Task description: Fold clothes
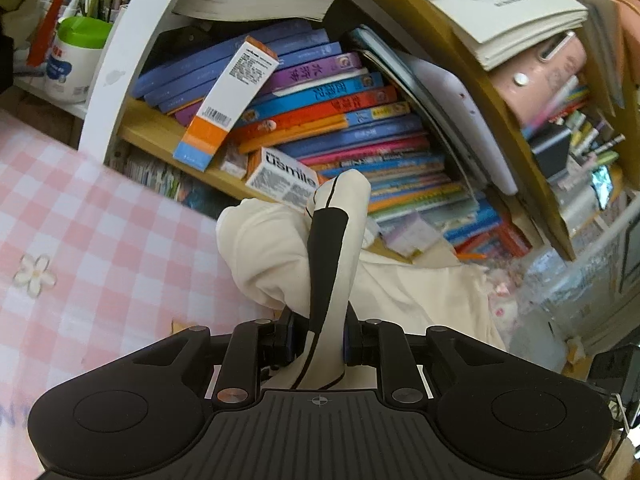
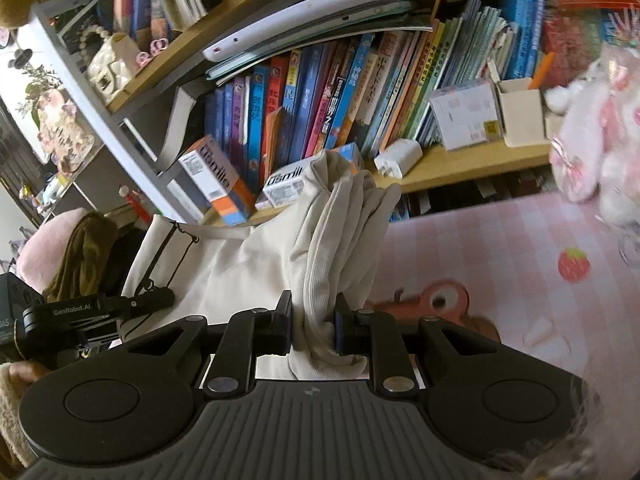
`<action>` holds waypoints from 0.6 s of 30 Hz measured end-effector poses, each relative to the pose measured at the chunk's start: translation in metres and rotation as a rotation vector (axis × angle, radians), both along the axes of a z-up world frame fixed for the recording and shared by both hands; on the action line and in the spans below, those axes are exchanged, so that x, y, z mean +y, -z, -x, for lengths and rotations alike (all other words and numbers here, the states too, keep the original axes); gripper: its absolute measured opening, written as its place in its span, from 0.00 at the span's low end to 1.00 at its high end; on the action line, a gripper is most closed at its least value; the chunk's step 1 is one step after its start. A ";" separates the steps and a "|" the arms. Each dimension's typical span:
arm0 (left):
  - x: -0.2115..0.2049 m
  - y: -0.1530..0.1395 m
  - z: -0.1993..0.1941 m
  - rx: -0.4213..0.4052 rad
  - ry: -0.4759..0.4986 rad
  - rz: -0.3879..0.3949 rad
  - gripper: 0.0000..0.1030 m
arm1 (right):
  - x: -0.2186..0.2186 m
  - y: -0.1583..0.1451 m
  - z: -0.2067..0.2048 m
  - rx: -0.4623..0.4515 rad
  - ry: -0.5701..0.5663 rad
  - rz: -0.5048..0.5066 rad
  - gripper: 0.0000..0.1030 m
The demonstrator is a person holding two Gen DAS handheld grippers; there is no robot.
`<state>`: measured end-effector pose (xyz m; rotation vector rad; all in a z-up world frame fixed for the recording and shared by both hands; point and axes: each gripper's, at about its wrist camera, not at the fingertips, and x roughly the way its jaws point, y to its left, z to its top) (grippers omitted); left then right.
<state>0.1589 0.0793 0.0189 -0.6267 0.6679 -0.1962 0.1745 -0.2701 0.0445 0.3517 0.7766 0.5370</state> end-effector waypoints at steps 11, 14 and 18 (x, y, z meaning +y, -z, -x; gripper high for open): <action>-0.003 0.020 -0.051 0.005 -0.034 0.013 0.18 | -0.004 0.028 -0.064 0.012 -0.016 -0.042 0.17; -0.004 0.028 -0.060 0.011 -0.029 0.015 0.18 | -0.004 0.038 -0.075 0.018 -0.015 -0.042 0.17; -0.007 0.038 -0.072 0.009 -0.019 0.021 0.18 | -0.008 0.051 -0.085 0.026 -0.004 -0.048 0.17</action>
